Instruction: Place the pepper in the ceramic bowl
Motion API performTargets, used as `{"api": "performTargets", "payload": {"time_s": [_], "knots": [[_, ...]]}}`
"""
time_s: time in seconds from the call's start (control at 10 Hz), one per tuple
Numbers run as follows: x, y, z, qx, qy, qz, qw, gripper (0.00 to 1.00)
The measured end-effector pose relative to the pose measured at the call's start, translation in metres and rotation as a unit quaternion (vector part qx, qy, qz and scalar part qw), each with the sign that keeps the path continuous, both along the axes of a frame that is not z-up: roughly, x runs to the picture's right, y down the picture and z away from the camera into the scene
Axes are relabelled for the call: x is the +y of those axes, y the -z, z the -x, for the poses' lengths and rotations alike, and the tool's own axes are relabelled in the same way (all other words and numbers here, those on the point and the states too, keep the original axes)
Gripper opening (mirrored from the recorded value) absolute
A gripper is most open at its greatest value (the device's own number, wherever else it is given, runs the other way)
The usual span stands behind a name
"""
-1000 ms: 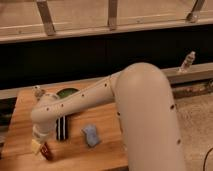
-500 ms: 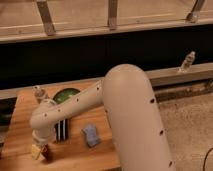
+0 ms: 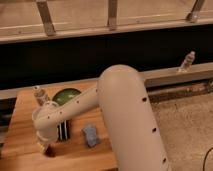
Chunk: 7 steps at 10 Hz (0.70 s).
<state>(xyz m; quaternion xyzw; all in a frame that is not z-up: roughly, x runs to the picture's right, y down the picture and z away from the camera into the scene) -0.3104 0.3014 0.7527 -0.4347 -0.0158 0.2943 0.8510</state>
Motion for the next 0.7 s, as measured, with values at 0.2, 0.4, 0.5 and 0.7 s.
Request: {"api": "performTargets", "payload": {"time_s": [0.2, 0.4, 0.5, 0.7], "knots": [[0.001, 0.001, 0.001, -0.001, 0.003, 0.0, 1.0, 0.11], [0.004, 0.004, 0.006, -0.001, 0.002, -0.021, 0.9998, 0.0], [0.005, 0.007, 0.009, -0.005, 0.0, -0.026, 0.9996, 0.0], [-0.002, 0.013, 0.011, -0.036, -0.02, -0.03, 0.9987, 0.0]]}}
